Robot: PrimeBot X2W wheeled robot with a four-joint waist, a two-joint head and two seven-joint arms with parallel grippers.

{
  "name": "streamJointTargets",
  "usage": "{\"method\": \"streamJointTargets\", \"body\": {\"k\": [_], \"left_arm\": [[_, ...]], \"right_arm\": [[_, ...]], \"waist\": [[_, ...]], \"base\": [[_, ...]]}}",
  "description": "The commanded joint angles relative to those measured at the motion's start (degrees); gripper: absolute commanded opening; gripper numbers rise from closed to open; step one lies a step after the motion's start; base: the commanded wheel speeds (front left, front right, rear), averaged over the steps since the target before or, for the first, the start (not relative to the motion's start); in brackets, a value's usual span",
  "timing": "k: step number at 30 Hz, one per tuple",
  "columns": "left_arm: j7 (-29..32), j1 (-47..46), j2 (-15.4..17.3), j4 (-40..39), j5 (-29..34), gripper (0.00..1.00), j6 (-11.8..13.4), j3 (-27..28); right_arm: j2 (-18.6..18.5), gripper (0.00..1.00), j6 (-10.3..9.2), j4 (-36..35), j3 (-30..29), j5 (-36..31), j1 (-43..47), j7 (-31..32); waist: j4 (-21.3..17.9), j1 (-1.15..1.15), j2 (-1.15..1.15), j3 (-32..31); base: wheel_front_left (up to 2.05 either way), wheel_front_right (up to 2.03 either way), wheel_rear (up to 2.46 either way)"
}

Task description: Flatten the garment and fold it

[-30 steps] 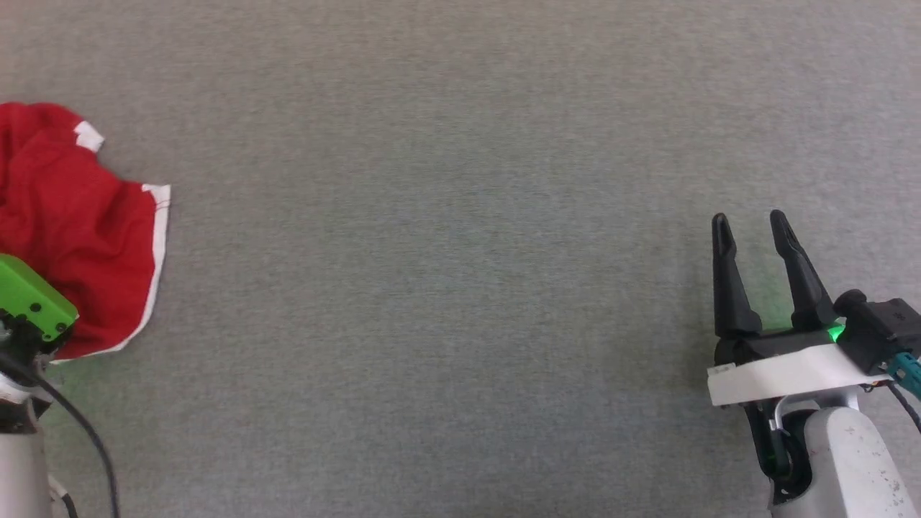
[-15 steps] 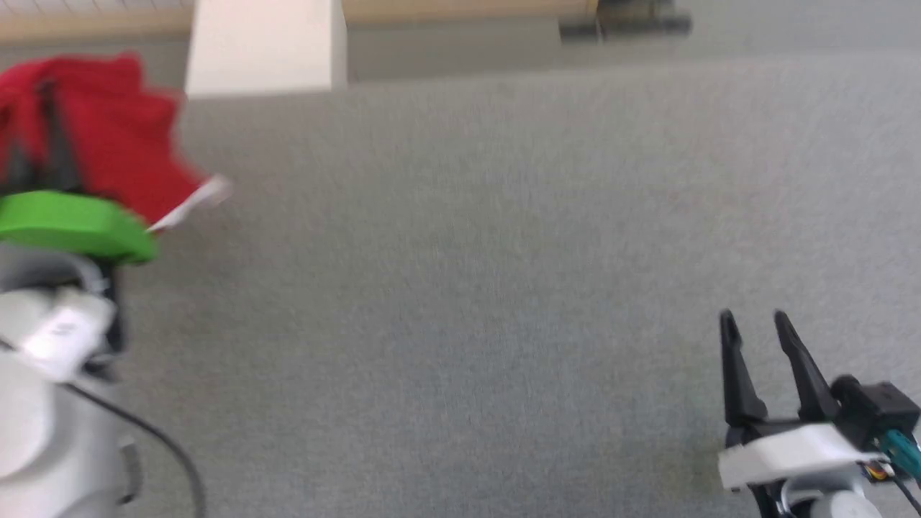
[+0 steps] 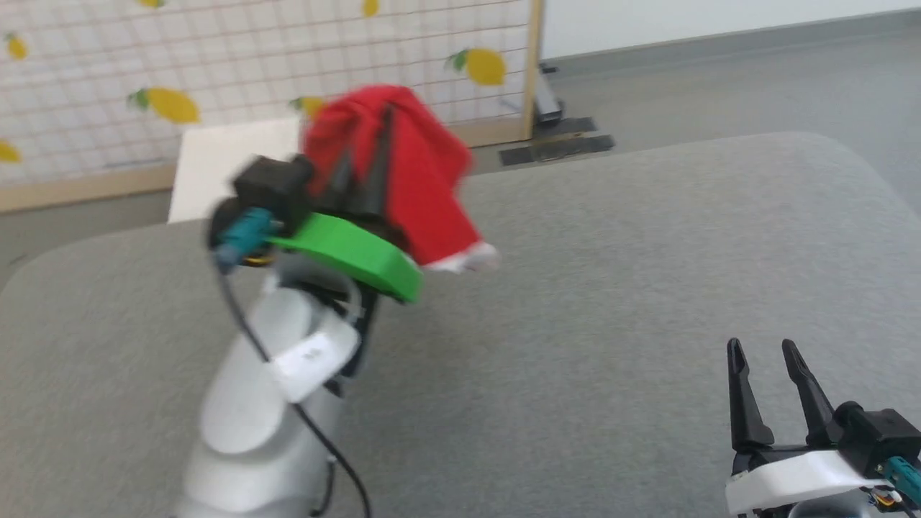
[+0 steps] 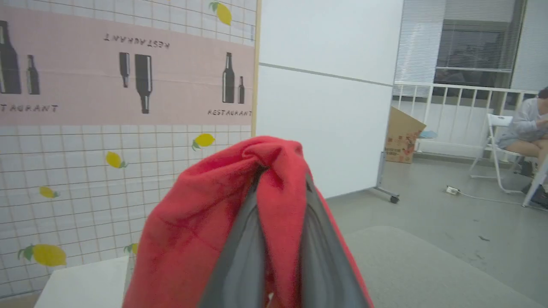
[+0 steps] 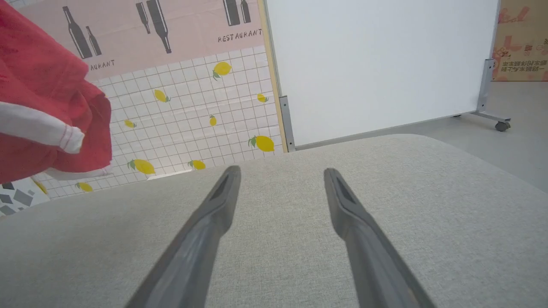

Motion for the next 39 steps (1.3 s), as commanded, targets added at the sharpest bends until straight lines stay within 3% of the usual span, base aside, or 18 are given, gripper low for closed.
{"method": "streamJointTargets", "body": {"k": [1, 6, 9, 12, 17, 21, 22, 23, 26, 33, 36, 39], "left_arm": [[0.2, -0.7, -0.7, 1.0, -1.3, 0.00, -0.6, -1.4], [1.9, 0.8, -2.2, 6.6, -5.7, 0.00, -0.8, -7.5], [5.4, 2.0, -2.3, 10.9, -10.8, 0.00, -0.8, -11.9], [10.5, 2.9, -2.4, 16.5, -15.8, 0.00, 0.6, -16.7], [25.1, 3.4, -2.4, 27.2, -18.5, 0.00, 3.5, -24.4], [34.3, 2.8, -2.4, 31.0, -19.7, 0.00, 3.6, -28.2], [34.5, 2.4, -2.4, 31.0, -19.7, 0.73, 3.7, -28.5], [33.4, 1.8, -2.4, 30.7, -19.4, 1.00, 4.0, -28.5], [26.9, 0.6, -2.4, 29.2, -18.6, 1.00, 5.0, -27.3], [2.2, 1.0, -1.1, 21.4, -17.9, 1.00, 5.5, -19.9], [-4.3, 2.5, 0.8, 19.0, -16.9, 1.00, 5.9, -18.0], [-7.0, 4.8, 2.8, 15.5, -15.6, 1.00, 6.7, -14.9]], "right_arm": [[0.1, 1.00, -0.09, -0.4, 0.0, -0.4, 0.6, -0.1], [0.1, 1.00, -0.09, -1.0, 0.5, -0.6, 0.2, 0.4], [0.1, 1.00, -0.09, -1.1, 0.9, -0.2, -0.2, 0.5], [0.1, 1.00, -0.09, -0.8, 1.5, 0.3, -0.6, 0.4], [0.1, 1.00, -0.09, -0.2, 1.6, 0.7, -1.0, 0.2], [0.1, 1.00, -0.09, 0.2, 1.5, 0.9, -1.3, 0.0], [0.1, 1.00, -0.09, 0.3, 1.6, 0.9, -1.4, 0.0], [0.1, 1.00, -0.09, 0.4, 1.7, 0.9, -1.6, 0.0], [0.1, 1.00, -0.09, 0.4, 2.2, 0.7, -1.9, -0.1], [0.1, 1.00, -0.09, -0.2, 2.1, -0.4, -1.5, -0.1], [0.1, 1.00, -0.09, -0.8, 1.9, -1.0, -1.0, 0.3], [0.1, 1.00, -0.09, -1.8, 1.6, -1.3, -0.5, 0.7]], "waist": [[-5.7, 0.00, 0.00, -1.2], [-9.6, 0.00, 0.00, 0.2], [-11.2, 0.00, 0.00, 1.3], [-12.3, 0.00, 0.00, 2.5], [-12.7, 0.00, 0.00, 4.1], [-11.9, 0.00, 0.00, 4.9], [-11.7, 0.00, 0.00, 4.9], [-11.2, 0.00, 0.00, 5.0], [-10.0, 0.00, 0.00, 4.7], [-5.8, 0.00, 0.00, 2.3], [-3.8, 0.00, 0.00, 1.1], [-1.6, 0.00, 0.00, 0.2]], "base": [[0.00, 0.00, 0.00], [0.00, 0.00, 0.00], [0.00, 0.00, 0.00], [0.00, 0.00, 0.00], [0.00, 0.00, 0.00], [0.00, 0.00, 0.00], [0.00, 0.00, 0.00], [0.00, 0.00, 0.00], [0.00, 0.00, 0.00], [0.00, 0.00, 0.00], [0.00, 0.00, 0.00], [0.00, 0.00, 0.00]]}}
